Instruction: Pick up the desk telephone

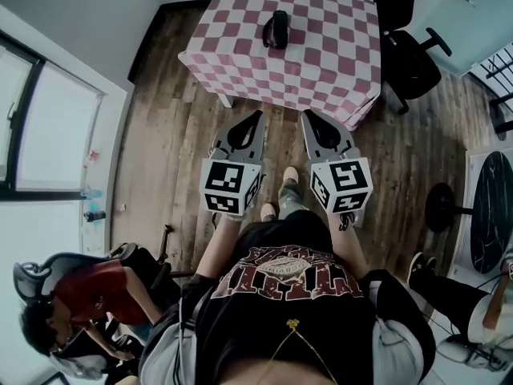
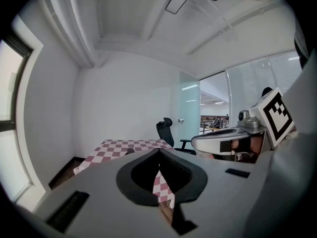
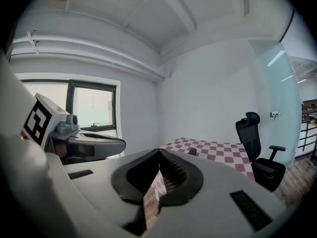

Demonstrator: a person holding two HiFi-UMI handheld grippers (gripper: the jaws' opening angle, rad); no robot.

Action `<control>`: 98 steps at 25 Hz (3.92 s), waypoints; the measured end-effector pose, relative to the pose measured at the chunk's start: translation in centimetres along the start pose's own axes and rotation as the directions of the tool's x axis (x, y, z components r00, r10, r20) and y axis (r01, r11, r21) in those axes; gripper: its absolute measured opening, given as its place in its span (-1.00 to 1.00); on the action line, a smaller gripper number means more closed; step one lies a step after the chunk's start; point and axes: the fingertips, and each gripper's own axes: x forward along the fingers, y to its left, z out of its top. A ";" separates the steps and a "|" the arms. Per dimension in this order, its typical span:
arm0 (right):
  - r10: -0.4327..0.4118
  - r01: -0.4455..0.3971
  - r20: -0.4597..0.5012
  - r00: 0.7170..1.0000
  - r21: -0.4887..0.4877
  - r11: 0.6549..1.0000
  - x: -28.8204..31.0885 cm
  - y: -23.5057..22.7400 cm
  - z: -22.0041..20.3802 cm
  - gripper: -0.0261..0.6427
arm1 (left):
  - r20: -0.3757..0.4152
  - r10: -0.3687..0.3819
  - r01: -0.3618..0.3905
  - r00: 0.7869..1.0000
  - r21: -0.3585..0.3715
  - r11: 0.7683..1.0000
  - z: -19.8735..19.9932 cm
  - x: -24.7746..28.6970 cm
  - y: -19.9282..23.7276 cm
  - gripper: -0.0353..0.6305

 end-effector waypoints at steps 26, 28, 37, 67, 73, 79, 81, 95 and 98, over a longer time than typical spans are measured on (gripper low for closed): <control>0.100 -0.100 -0.001 0.995 -0.003 0.995 10.5 -11.5 3.1 -0.87 | -0.031 0.055 -0.055 0.998 -0.007 0.998 3.6 14.7 2.5 -0.87; 0.094 -0.094 -0.004 0.996 0.002 0.996 11.0 -11.8 2.9 -0.87 | -0.040 0.057 -0.057 0.998 -0.005 0.998 3.3 15.1 3.0 -0.87; 0.034 -0.034 -0.022 0.999 0.005 0.999 14.6 -12.6 3.7 -0.87 | -0.045 -0.013 0.013 0.999 0.003 1.000 4.3 18.4 6.1 -0.87; -0.230 0.234 -0.061 0.971 0.073 0.970 27.4 -12.9 4.5 -0.86 | -0.092 -0.287 0.292 0.954 0.050 0.955 5.0 26.3 18.1 -0.87; -0.231 0.237 -0.081 0.969 0.077 0.968 28.7 -12.9 4.1 -0.87 | -0.111 -0.298 0.304 0.948 0.035 0.952 4.3 27.1 19.0 -0.87; -0.201 0.209 -0.097 0.975 0.083 0.974 31.0 -13.6 3.9 -0.86 | -0.124 -0.278 0.282 0.953 0.015 0.959 4.0 28.5 20.3 -0.87; -0.189 0.197 -0.102 0.977 0.081 0.977 32.0 -14.3 3.9 -0.86 | -0.124 -0.269 0.272 0.955 0.010 0.962 4.1 29.4 20.8 -0.87; -0.124 0.136 -0.122 0.985 0.095 0.986 37.5 -21.2 5.3 -0.87 | -0.151 -0.234 0.237 0.960 0.002 0.971 6.3 37.8 21.7 -0.87; -0.106 0.118 -0.124 0.987 0.093 0.989 38.3 -22.4 5.4 -0.86 | -0.158 -0.219 0.223 0.963 0.007 0.975 6.4 39.1 21.8 -0.87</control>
